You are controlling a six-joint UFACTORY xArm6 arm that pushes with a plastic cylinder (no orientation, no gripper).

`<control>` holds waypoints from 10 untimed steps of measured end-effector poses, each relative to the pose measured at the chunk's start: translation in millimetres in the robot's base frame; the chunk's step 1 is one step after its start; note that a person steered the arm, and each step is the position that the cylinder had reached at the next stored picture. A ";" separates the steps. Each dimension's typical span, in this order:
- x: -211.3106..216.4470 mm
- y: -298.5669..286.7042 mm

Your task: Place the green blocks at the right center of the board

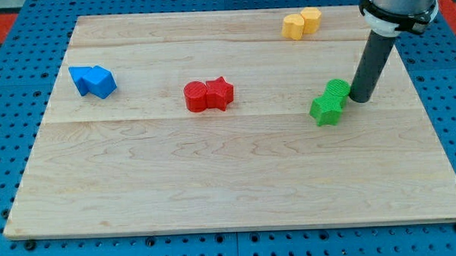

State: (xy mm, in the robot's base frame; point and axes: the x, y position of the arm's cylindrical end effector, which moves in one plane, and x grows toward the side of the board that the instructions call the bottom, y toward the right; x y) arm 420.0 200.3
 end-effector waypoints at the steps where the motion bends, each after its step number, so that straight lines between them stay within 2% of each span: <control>1: -10.0 0.0; 3: -36.4 61.9; 4: -14.3 83.1; 5: 59.3 21.0; 6: 56.1 -72.9; 7: 25.0 -101.5; 8: 14.4 -84.4; 10: 25.8 -45.0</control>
State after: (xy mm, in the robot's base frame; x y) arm 445.8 155.3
